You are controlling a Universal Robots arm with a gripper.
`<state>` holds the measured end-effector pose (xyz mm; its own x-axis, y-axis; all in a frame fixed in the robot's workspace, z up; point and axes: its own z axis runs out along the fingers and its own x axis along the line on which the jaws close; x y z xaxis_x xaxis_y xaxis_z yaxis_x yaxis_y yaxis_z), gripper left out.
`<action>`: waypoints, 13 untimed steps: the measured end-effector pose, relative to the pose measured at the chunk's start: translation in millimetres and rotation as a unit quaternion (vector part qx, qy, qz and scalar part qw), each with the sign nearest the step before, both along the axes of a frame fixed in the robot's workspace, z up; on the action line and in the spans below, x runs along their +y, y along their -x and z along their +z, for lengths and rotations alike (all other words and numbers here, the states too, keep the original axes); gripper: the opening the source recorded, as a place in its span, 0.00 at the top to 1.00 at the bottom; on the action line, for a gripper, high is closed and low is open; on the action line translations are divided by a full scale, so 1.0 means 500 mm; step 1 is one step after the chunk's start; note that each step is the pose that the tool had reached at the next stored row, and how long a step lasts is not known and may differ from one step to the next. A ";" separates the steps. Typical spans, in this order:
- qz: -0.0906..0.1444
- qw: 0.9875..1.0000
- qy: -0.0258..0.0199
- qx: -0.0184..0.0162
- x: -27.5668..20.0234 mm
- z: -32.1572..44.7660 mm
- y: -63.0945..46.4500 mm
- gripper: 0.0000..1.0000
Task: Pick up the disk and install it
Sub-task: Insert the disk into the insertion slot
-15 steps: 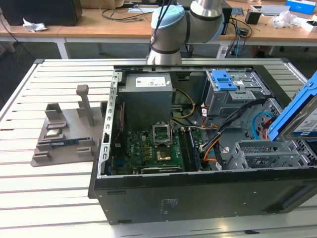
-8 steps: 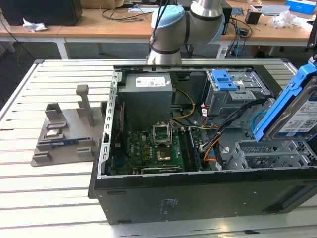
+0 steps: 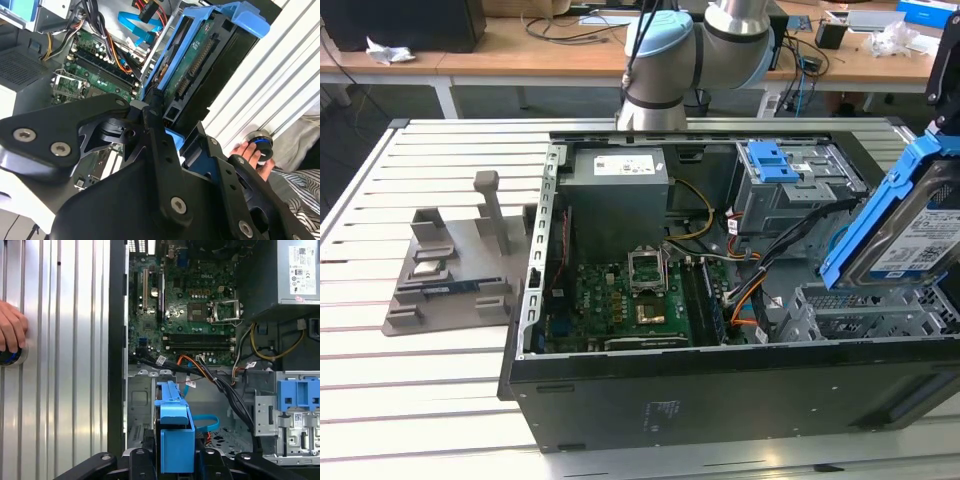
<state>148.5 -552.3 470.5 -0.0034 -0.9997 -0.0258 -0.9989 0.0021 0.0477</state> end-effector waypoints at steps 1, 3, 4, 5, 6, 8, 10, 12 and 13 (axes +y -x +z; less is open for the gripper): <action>-0.004 1.000 0.000 0.000 0.0001 -0.003 0.004 0.63; -0.009 1.000 0.000 0.000 -0.0001 -0.007 0.008 0.63; -0.011 1.000 0.000 0.000 0.0000 -0.010 0.008 0.63; -0.013 1.000 0.000 0.000 0.0000 -0.012 0.009 0.63; -0.017 1.000 0.000 0.000 0.0002 -0.016 0.009 0.63; -0.019 1.000 0.000 0.000 0.0002 -0.020 0.009 0.63; -0.020 1.000 0.000 0.000 -0.0001 -0.024 0.011 0.63; -0.020 1.000 0.000 0.000 0.0002 -0.027 0.012 0.63; -0.020 1.000 0.000 0.000 0.0019 -0.029 0.012 0.63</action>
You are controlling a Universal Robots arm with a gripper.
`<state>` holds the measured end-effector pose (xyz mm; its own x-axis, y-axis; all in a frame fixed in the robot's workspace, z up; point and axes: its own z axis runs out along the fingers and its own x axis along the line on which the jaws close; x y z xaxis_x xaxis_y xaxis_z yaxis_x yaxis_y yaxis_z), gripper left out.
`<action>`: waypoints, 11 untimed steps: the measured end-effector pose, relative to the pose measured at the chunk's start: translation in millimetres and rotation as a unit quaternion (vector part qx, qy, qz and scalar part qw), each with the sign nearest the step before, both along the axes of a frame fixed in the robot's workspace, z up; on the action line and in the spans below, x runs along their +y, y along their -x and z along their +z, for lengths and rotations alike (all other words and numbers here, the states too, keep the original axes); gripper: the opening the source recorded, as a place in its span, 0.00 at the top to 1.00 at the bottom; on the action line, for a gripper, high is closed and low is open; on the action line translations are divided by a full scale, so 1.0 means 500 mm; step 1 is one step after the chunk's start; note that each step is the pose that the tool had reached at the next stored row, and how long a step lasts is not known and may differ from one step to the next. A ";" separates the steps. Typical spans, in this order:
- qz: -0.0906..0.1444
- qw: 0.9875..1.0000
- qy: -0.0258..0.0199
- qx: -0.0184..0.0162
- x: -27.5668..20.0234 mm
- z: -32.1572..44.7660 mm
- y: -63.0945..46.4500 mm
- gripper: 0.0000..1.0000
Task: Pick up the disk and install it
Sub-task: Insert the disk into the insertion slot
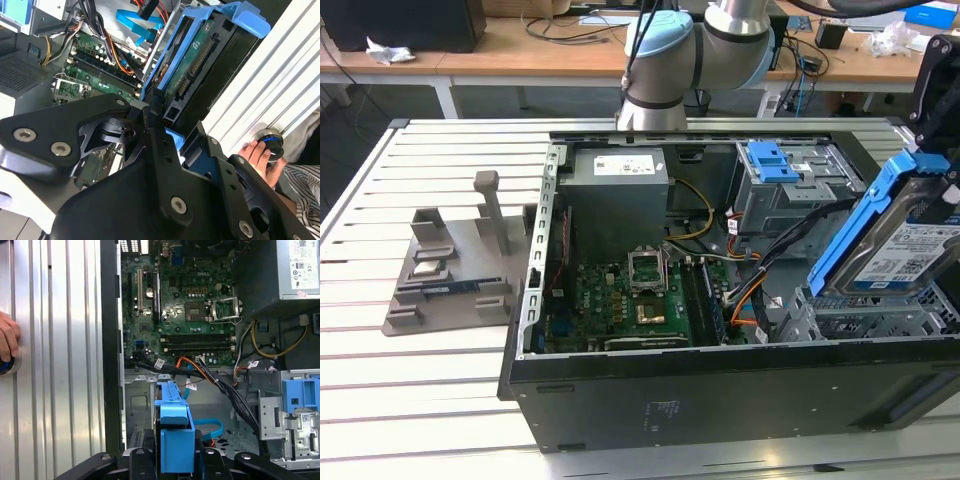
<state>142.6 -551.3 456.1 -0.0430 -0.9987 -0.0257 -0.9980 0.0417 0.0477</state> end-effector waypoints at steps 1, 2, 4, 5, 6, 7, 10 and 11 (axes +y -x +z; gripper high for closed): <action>0.000 1.000 0.000 0.000 0.0019 -0.001 0.000 0.63; 0.000 1.000 0.000 0.000 0.0047 -0.004 0.000 0.63; 0.000 1.000 0.000 0.000 0.0086 -0.008 0.000 0.63; 0.000 1.000 0.000 0.000 0.0091 -0.010 0.000 0.63; 0.000 1.000 0.000 0.000 0.0091 -0.013 0.000 0.63; 0.000 1.000 0.000 0.000 0.0092 -0.014 0.000 0.63; 0.006 1.000 0.000 0.000 0.0086 -0.015 0.000 0.63; 0.009 1.000 0.000 0.000 0.0071 -0.016 0.000 0.63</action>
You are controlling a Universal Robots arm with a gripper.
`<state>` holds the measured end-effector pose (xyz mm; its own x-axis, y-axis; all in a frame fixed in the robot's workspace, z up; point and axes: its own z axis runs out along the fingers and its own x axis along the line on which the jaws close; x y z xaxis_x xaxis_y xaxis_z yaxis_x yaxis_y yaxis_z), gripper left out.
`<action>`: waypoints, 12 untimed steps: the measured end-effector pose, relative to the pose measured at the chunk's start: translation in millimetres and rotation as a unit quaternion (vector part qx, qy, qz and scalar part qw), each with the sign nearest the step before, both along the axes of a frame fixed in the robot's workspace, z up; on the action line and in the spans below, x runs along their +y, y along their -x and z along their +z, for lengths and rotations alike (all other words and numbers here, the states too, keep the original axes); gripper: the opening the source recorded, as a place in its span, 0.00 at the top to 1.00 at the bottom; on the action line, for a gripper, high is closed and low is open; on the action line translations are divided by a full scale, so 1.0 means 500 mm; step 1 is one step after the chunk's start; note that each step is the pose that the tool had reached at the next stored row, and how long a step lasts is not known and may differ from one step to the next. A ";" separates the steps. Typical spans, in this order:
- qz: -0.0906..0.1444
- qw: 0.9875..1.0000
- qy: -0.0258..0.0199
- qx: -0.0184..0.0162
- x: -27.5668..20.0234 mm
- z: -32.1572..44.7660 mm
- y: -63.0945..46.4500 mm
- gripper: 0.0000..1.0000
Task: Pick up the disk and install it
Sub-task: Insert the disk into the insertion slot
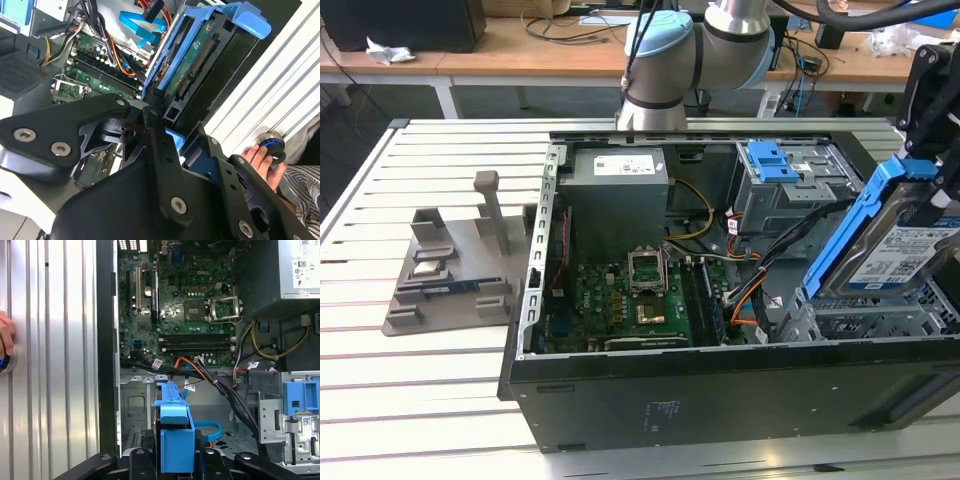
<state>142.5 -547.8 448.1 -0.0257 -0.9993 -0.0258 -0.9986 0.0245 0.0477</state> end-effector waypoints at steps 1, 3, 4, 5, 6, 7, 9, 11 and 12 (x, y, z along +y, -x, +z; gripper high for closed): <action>0.001 1.000 0.000 0.000 -0.0013 0.000 0.000 0.63; 0.001 1.000 0.000 0.000 -0.0051 0.000 0.000 0.63; 0.001 1.000 0.000 0.000 -0.0078 0.000 0.001 0.63; 0.001 1.000 0.000 0.000 -0.0094 0.000 0.002 0.63; 0.001 1.000 0.000 0.000 -0.0109 0.000 0.002 0.63; 0.001 1.000 0.000 0.000 -0.0111 -0.001 0.002 0.63; 0.001 1.000 0.000 0.000 -0.0116 -0.012 0.002 0.63; 0.001 1.000 0.000 0.000 -0.0118 -0.016 0.002 0.63; 0.001 1.000 0.000 0.000 -0.0123 -0.017 0.002 0.63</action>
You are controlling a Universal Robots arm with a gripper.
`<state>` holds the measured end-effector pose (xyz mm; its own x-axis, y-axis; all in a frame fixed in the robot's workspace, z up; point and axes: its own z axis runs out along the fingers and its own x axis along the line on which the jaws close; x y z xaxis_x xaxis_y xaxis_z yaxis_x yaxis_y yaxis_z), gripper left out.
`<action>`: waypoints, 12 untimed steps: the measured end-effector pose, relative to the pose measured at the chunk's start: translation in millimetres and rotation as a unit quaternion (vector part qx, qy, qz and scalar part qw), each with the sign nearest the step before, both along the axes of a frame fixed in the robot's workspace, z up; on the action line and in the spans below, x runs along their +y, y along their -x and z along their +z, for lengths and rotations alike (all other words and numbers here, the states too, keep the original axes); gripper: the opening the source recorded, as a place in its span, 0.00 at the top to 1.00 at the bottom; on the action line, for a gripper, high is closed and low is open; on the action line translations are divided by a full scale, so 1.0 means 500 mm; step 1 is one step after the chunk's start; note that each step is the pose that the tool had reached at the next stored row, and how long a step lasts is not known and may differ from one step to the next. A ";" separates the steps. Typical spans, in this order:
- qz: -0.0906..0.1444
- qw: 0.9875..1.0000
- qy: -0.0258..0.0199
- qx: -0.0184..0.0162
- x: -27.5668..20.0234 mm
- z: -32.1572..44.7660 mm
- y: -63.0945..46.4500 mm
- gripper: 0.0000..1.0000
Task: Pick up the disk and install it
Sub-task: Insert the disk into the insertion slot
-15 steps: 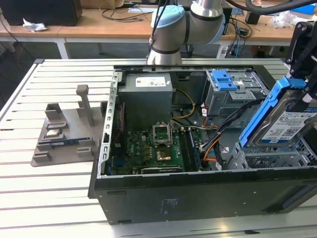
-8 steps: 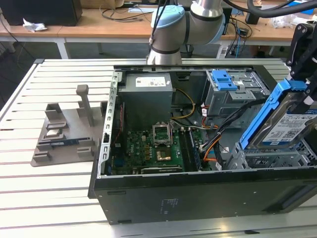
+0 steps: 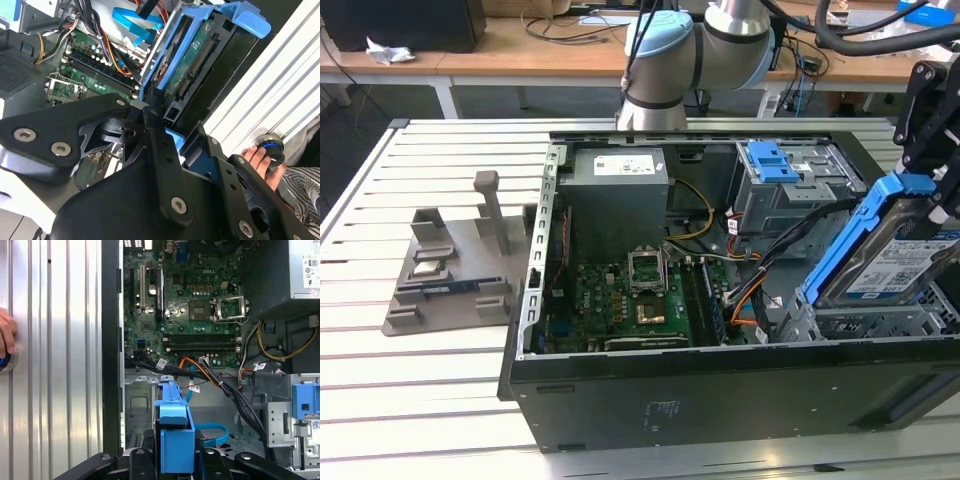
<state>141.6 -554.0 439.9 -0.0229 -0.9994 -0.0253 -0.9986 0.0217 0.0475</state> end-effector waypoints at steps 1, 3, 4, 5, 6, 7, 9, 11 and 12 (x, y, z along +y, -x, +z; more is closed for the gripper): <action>0.000 1.000 0.000 0.000 -0.0003 0.000 0.000 0.63; 0.000 1.000 0.000 0.000 -0.0017 -0.004 0.000 0.63; 0.000 1.000 0.000 0.000 -0.0018 -0.006 0.000 0.63; 0.000 1.000 0.000 0.000 -0.0020 -0.007 0.000 0.63; 0.000 1.000 0.000 0.000 -0.0023 -0.008 0.000 0.63; 0.000 1.000 0.000 0.000 -0.0025 -0.010 0.000 0.63; 0.000 1.000 0.000 0.000 -0.0026 -0.017 0.000 0.63; 0.000 1.000 0.000 0.000 -0.0026 -0.024 0.000 0.63; 0.000 1.000 0.000 0.000 -0.0026 -0.031 0.000 0.63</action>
<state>141.5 -555.3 424.2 -0.0220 -0.9994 -0.0256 -0.9987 0.0208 0.0476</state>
